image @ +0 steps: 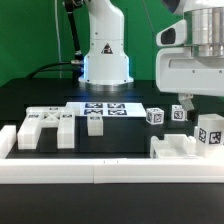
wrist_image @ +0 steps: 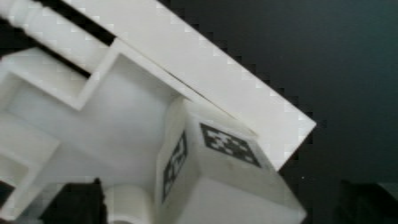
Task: Assemble chair
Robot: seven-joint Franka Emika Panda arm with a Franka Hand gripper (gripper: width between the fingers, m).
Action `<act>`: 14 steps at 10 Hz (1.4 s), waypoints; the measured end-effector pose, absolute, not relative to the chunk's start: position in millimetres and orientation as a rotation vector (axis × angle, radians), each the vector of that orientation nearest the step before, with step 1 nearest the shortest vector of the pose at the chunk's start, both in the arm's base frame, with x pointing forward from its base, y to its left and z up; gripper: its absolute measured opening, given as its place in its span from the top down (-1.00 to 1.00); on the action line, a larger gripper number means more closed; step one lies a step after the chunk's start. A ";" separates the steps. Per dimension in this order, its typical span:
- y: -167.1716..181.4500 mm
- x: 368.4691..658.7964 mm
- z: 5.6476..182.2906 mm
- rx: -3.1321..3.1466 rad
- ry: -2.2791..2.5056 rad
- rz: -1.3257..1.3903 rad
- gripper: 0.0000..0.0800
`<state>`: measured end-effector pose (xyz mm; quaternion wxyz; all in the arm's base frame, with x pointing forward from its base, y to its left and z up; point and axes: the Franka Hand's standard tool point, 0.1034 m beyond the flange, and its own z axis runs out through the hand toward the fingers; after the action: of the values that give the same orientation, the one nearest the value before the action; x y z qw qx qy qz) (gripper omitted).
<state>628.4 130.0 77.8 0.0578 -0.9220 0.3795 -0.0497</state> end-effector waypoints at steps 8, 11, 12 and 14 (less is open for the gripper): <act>132.1 630.1 79.1 -3.078 0.116 -0.211 -0.62; 130.4 631.0 78.8 -3.114 -0.287 -0.241 -0.62; 127.5 631.6 78.6 -3.111 -0.370 -0.246 -0.62; 126.1 631.9 78.7 -3.111 -0.378 -0.246 -0.62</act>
Offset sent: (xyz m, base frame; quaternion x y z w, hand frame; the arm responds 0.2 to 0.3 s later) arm 0.0063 0.0057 0.0027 -0.0155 0.0097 -0.1865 0.9823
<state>631.9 126.1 78.7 -0.0008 -0.9897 -0.1202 -0.0783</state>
